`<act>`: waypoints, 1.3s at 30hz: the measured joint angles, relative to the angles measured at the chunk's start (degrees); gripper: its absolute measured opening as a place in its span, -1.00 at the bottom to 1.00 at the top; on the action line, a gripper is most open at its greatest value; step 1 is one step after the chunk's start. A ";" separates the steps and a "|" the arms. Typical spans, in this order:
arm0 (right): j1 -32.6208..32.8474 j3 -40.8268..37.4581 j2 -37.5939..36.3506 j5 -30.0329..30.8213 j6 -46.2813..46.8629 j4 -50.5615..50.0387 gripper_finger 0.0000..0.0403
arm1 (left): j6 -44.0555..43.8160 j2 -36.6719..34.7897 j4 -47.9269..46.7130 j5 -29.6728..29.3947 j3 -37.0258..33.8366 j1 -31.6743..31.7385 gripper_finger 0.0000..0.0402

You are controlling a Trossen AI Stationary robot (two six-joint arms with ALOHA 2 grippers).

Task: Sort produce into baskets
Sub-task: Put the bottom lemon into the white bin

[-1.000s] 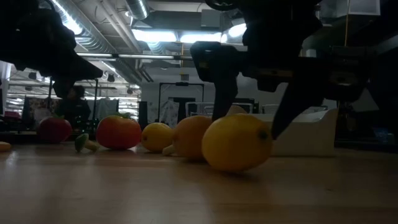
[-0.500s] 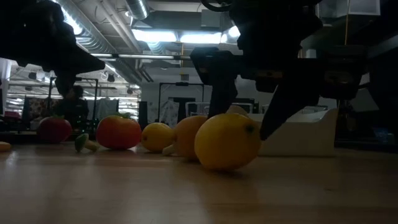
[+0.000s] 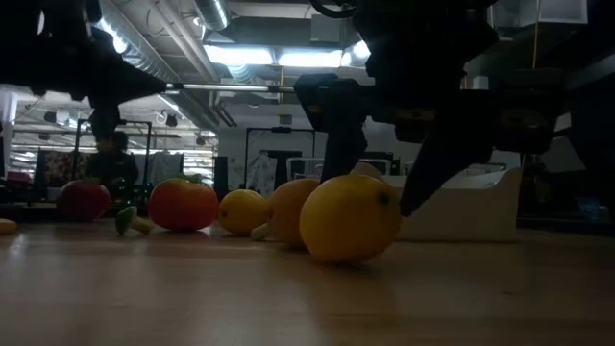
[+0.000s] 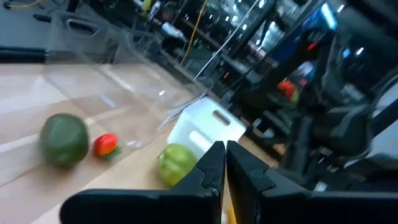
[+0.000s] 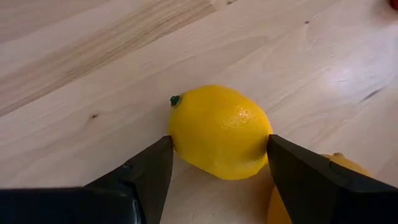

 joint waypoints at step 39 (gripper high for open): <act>0.00 0.00 0.00 3.67 1.57 2.77 0.27 | -3.67 79.15 19.03 0.66 31.80 -21.04 -0.94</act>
